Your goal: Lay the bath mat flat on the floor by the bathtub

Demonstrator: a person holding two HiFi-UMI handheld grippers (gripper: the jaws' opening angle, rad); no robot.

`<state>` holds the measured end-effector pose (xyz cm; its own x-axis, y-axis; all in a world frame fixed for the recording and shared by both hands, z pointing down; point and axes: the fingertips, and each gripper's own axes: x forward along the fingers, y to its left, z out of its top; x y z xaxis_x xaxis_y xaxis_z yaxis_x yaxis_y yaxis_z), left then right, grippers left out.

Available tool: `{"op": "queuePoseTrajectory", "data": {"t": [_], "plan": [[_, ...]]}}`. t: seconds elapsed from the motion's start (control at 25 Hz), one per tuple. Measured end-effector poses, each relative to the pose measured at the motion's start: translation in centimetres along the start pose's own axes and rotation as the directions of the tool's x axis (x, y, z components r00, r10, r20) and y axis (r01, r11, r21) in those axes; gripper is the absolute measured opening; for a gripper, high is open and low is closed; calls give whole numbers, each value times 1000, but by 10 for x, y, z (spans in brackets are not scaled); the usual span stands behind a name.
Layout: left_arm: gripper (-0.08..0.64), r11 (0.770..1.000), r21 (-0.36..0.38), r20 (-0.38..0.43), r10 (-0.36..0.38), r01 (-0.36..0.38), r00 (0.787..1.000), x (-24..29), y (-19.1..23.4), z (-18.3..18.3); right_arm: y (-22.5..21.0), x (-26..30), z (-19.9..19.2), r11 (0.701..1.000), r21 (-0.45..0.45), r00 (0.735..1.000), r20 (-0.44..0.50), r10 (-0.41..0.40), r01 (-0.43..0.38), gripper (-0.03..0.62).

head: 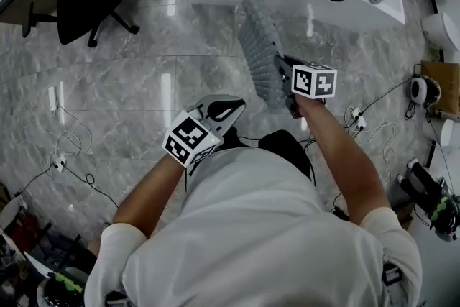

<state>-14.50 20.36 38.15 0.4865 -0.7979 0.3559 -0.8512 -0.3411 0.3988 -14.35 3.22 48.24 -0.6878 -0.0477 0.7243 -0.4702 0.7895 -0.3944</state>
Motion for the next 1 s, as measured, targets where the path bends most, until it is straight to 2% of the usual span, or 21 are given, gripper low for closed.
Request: {"op": "queuePoseTrajectory", "data": {"t": [0.2,0.6,0.84,1.0], "plan": [[18,998,-45,18,33,-32,999,-9,24,-1,16,54,38,1000,2,1000,10,16,-16,46],[18,981,-123,-4,148,-148,989,-1,62,-19,24,173,78,991,74,994,15,112,-113,46],[18,956,-199,-58,206,-214,977,33,69,-34,-5,246,80,983,95,987,-4,160,-159,44],[18,945,-257,-74,190,-203,979,75,71,-38,-44,290,80,982,91,985,-19,170,-168,44]]}}
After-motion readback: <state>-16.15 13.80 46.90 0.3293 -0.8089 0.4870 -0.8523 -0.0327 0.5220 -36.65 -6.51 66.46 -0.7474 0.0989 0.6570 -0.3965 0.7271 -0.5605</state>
